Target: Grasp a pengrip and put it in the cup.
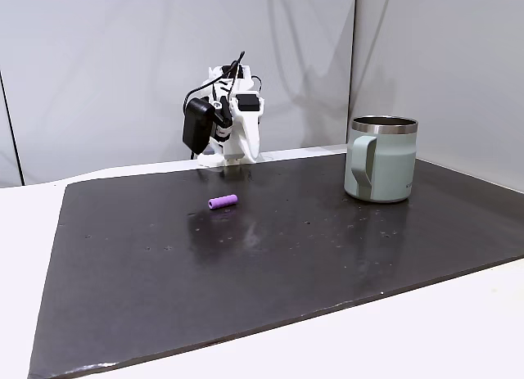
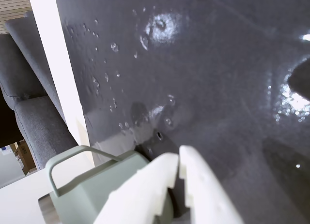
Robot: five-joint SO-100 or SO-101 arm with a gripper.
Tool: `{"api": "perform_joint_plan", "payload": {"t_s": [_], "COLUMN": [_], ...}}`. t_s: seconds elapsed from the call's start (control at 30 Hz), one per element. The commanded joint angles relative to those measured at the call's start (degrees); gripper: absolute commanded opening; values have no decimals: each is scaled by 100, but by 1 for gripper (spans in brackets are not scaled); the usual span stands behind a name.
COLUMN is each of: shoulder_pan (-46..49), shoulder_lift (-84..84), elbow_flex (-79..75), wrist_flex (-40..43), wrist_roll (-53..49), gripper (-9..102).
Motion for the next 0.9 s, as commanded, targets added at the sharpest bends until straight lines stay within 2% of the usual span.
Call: {"api": "perform_joint_plan", "payload": {"t_s": [0.0,0.27,0.5,0.63,0.87], "shoulder_pan": [-44,-79,123,352,879], "shoulder_lift": [53,-360,-2883,-4403,-7014], "elbow_flex": [-35,-1415,-3419,-4597,-6645], "wrist_flex": [-237,457,343,404,1125], "wrist_roll": [-97,-633,-835,-932,-1292], "gripper": [0,0,2,11,24]}}
